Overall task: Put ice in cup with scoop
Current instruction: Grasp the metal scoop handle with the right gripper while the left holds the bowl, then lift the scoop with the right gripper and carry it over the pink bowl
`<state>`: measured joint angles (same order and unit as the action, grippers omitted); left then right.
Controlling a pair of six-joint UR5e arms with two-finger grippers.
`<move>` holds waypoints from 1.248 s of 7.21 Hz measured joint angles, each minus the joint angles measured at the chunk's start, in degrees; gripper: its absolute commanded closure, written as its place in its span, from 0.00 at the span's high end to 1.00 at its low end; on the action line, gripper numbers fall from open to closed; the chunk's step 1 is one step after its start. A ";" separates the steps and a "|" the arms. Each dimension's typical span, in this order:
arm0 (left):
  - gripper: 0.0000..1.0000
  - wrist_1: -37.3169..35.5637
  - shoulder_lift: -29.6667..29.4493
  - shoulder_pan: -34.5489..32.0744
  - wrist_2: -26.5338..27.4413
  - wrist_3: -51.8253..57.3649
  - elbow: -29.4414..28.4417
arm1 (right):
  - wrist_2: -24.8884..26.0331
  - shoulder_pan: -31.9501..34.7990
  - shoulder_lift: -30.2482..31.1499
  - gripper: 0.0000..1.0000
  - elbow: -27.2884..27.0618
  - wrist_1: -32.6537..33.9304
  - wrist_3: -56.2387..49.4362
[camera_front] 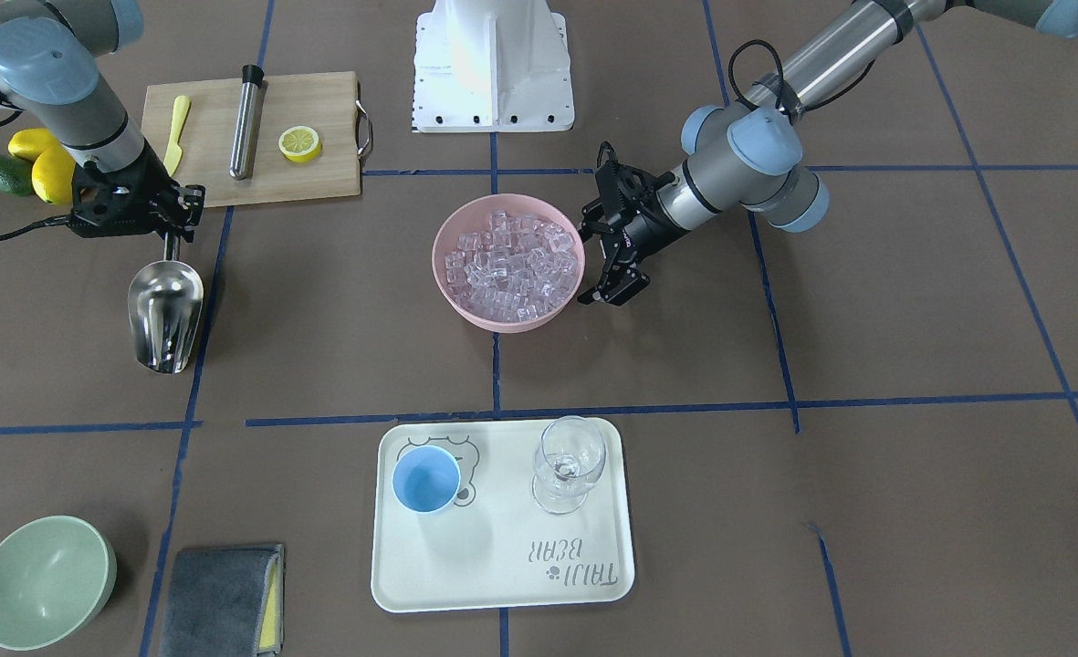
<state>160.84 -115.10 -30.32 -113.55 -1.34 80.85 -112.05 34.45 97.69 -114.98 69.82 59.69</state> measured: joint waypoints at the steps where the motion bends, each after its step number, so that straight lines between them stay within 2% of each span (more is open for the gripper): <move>1: 1.00 0.06 0.06 0.00 0.00 0.01 0.00 | 0.06 0.26 -0.17 0.00 -1.74 1.98 -0.39; 3: 1.00 0.09 0.12 0.00 0.00 0.02 0.00 | 0.27 0.90 -0.73 0.00 -4.54 4.07 -1.73; 4: 1.00 0.09 0.13 0.00 0.00 0.02 0.00 | 0.85 0.97 -1.45 0.00 -5.35 4.69 -6.10; 7: 1.00 0.09 0.14 0.00 0.05 0.02 0.00 | 4.47 3.96 -6.50 0.00 -7.18 9.34 -33.74; 9: 1.00 0.09 0.14 0.00 0.08 0.02 -0.08 | 3.72 5.86 -12.73 0.00 -9.55 20.85 -50.52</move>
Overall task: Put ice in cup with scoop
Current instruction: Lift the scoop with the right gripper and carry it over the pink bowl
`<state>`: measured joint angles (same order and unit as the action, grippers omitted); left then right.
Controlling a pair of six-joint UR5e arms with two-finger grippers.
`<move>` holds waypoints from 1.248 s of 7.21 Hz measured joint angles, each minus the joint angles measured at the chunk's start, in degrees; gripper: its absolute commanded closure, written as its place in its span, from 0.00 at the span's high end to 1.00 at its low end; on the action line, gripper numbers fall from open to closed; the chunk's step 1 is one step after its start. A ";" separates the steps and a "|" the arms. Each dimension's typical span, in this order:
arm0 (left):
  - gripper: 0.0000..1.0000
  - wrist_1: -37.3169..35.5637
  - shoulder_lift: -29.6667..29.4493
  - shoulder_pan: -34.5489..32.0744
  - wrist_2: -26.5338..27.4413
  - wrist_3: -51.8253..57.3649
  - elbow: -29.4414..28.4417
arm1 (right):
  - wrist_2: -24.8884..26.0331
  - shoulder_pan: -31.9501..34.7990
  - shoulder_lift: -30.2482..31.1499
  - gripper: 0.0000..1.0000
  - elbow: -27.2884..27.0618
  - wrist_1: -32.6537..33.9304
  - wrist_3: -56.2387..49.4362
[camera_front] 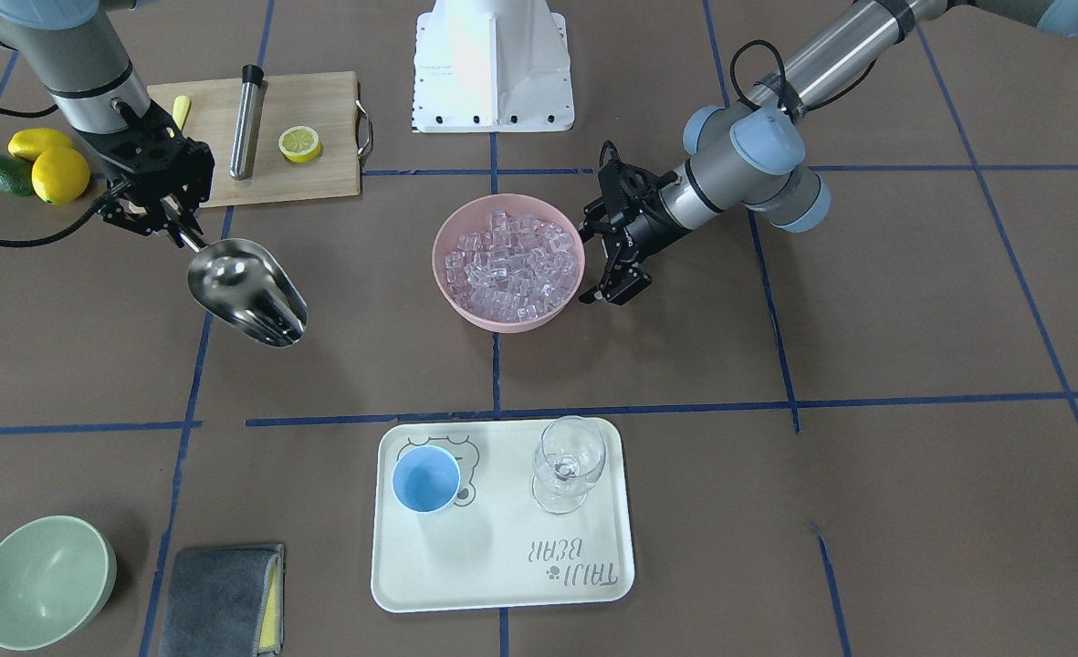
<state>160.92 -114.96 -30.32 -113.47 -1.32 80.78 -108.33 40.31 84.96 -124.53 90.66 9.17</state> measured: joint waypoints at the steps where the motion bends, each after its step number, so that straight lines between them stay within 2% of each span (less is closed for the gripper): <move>1: 1.00 0.00 0.00 0.00 0.00 0.00 -0.05 | 0.25 -0.01 -3.53 0.00 -2.04 7.37 -5.78; 3: 1.00 0.00 0.00 0.00 0.00 0.00 -0.09 | 1.06 -1.18 -14.44 0.00 -4.19 25.49 -12.20; 4: 1.00 0.00 0.00 0.00 0.00 0.00 -0.09 | 3.19 -3.25 -21.93 0.00 -4.38 37.13 -13.28; 5: 1.00 0.00 -0.02 0.00 0.02 0.00 -0.09 | 6.18 -5.64 -27.86 0.00 -3.75 46.10 -13.64; 7: 1.00 0.00 -0.07 0.00 0.08 0.00 -0.09 | 8.79 -8.64 -37.34 0.00 2.33 56.42 -13.81; 9: 1.00 0.00 -0.04 0.00 0.15 0.01 -0.09 | 9.50 -10.89 -43.35 0.00 9.42 59.14 -13.82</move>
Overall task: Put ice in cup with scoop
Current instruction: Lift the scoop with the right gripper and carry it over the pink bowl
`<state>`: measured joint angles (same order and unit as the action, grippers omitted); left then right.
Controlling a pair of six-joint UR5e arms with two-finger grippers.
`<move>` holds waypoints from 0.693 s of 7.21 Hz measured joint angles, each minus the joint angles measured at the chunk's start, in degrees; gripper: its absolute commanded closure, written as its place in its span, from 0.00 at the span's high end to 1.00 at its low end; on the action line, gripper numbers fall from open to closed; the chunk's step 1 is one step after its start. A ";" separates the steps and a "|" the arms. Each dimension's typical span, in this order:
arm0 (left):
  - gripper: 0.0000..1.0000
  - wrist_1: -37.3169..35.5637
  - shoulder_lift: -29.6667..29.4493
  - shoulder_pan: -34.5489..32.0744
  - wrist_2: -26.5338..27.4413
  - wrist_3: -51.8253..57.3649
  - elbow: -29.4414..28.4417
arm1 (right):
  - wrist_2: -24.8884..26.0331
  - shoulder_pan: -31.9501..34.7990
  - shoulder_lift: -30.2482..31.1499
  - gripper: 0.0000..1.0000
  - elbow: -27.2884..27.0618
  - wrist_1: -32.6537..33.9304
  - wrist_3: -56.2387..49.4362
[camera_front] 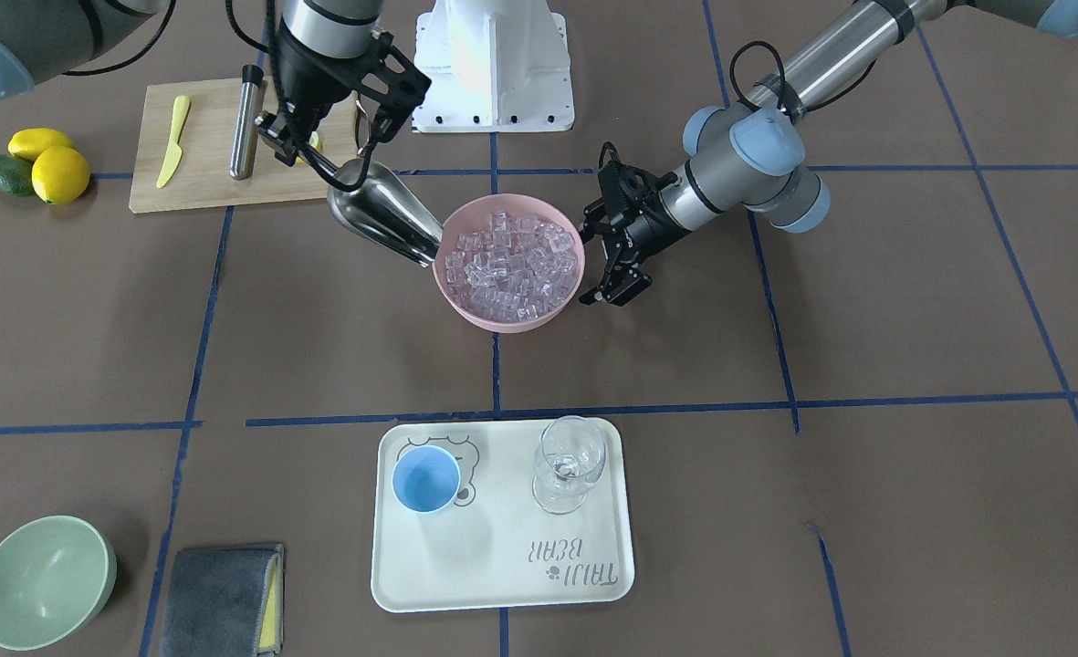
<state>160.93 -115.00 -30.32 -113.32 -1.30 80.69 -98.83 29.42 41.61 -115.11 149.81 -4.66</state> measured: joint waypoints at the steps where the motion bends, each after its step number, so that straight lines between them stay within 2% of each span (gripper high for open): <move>1: 1.00 0.00 0.01 0.00 0.02 0.02 0.00 | 0.16 -0.66 -2.23 0.00 3.30 0.32 0.00; 3: 1.00 0.00 -0.03 0.00 0.03 0.00 -0.02 | 0.56 -1.69 -5.33 0.00 8.52 0.69 0.09; 5: 1.00 0.00 -0.02 0.00 0.03 -0.01 -0.07 | 1.28 -3.24 -6.31 0.00 10.04 1.58 0.65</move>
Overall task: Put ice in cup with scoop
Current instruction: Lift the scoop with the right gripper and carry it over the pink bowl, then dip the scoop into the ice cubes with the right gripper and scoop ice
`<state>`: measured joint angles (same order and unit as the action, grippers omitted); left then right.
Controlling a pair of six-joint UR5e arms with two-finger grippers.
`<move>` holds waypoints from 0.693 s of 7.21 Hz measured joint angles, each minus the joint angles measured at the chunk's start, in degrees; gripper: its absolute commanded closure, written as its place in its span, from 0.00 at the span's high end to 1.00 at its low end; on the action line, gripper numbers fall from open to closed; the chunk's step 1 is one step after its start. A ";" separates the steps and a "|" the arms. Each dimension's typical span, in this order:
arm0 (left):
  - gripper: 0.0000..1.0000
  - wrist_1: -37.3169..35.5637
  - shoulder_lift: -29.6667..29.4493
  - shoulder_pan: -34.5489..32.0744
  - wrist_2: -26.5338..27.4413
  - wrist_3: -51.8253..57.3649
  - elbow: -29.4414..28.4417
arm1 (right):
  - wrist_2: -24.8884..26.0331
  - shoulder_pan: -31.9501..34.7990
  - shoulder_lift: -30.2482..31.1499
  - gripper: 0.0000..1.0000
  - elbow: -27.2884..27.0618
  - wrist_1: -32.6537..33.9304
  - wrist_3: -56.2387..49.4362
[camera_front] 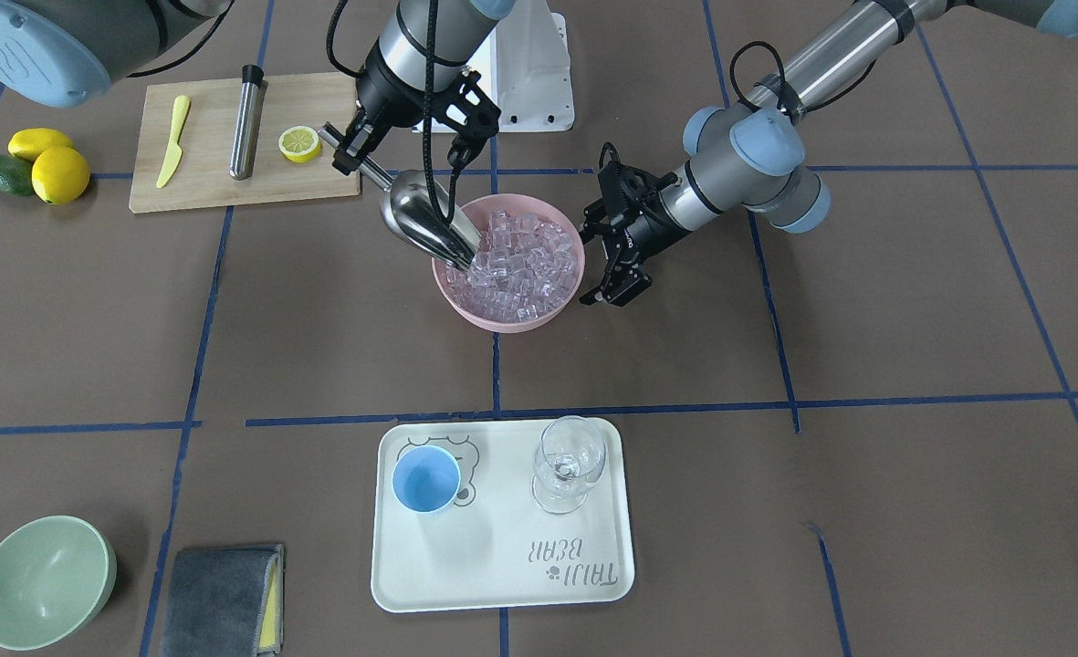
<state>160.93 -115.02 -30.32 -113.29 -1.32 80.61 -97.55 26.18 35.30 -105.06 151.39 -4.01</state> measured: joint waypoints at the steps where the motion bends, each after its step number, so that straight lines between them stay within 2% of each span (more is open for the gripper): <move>1: 1.00 0.00 -0.01 0.00 0.00 0.00 -0.02 | 0.13 -0.57 -0.80 0.00 1.47 0.15 0.29; 5: 1.00 0.00 0.00 0.01 0.00 0.00 -0.02 | 0.80 -1.30 -5.24 0.00 9.90 -0.71 1.64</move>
<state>160.93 -115.01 -30.31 -113.29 -1.32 80.60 -96.75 24.88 30.06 -95.17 150.68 -2.36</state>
